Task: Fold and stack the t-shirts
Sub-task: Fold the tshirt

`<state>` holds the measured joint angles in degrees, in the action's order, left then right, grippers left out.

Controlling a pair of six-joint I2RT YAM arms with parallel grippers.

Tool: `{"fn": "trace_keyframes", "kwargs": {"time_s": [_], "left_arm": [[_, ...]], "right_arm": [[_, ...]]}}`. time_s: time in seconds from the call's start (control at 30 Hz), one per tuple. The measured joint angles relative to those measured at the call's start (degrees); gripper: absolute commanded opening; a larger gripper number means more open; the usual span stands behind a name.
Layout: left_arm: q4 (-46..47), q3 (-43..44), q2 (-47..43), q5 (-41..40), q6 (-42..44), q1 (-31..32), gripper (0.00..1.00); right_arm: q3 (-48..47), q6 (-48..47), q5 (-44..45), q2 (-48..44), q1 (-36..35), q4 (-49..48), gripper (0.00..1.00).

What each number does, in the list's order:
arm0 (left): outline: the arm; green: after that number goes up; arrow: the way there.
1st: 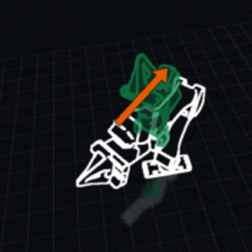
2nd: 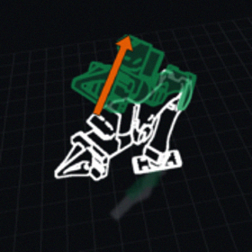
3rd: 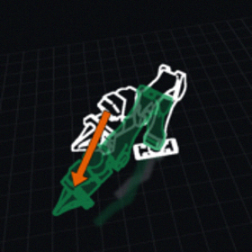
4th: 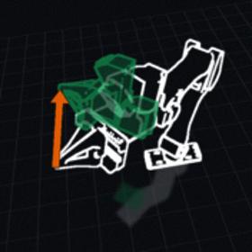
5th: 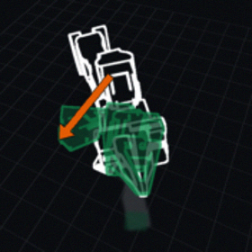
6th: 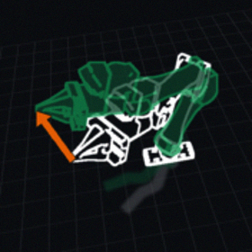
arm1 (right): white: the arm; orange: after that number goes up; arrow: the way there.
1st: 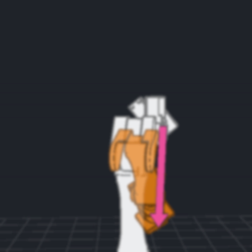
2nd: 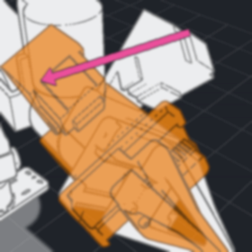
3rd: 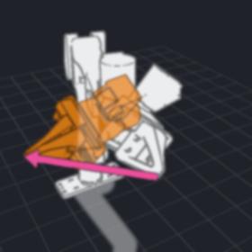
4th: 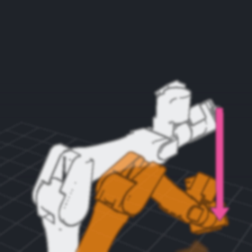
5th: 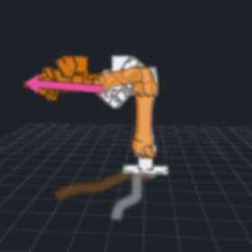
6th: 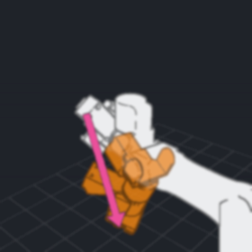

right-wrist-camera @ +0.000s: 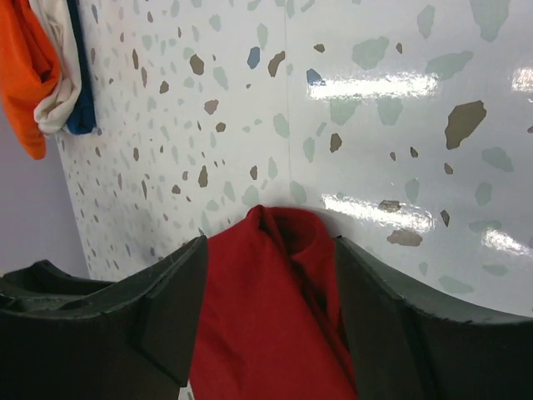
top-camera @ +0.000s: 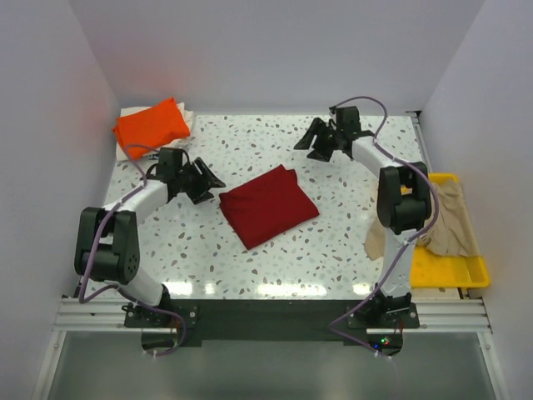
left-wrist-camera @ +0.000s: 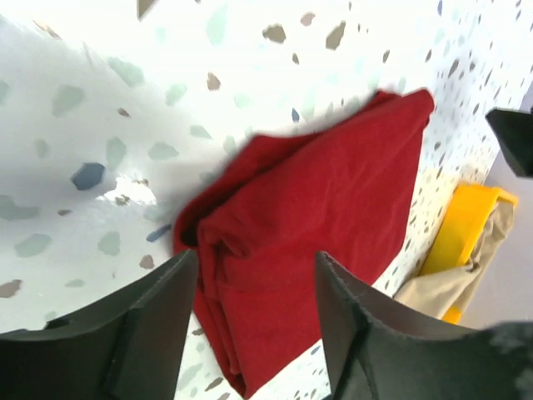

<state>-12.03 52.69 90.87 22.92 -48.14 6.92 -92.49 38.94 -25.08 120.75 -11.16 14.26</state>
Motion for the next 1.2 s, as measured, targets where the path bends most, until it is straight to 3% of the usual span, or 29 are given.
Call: {"fn": "trace_keyframes", "kwargs": {"time_s": [0.1, 0.2, 0.23, 0.3, 0.43, 0.6, 0.87, 1.2], "left_arm": [[-0.2, 0.74, -0.22, -1.77, 0.61, -1.44, 0.66], [-0.94, 0.98, -1.77, -3.65, 1.14, -1.51, 0.53], [-1.07, 0.98, -2.56, -4.17, 1.2, -1.29, 0.43], [-1.16, 1.27, -3.96, -5.57, 1.44, 0.02, 0.37], [-1.07, 3.1, -3.96, -8.2, 1.68, 6.16, 0.09], [0.46, 3.41, -0.55, -8.37, 1.66, 10.14, 0.0], [2.56, 3.48, 12.02, -9.7, 1.4, 6.51, 0.0], [3.82, 7.06, 15.04, -8.04, 1.51, 3.69, 0.08]], "right_arm": [[-0.13, -2.43, 0.31, -1.03, 0.02, 0.52, 0.65], [3.23, -4.22, 1.29, -4.72, -0.31, 0.81, 0.61], [4.92, -4.52, 1.42, -6.58, -0.52, 0.79, 0.6], [7.5, -4.98, 1.42, -9.6, -1.4, 0.63, 0.57], [11.1, -5.46, 1.01, -12.98, -5.2, -1.49, 0.45], [14.62, -4.94, -1.81, -12.24, -9.57, -4.11, 0.41], [16.98, -3.78, -2.93, -6.75, -9.46, -6.23, 0.41], [27.39, 0.79, -1.44, -8.9, -9.07, -12.7, 0.41]]}}
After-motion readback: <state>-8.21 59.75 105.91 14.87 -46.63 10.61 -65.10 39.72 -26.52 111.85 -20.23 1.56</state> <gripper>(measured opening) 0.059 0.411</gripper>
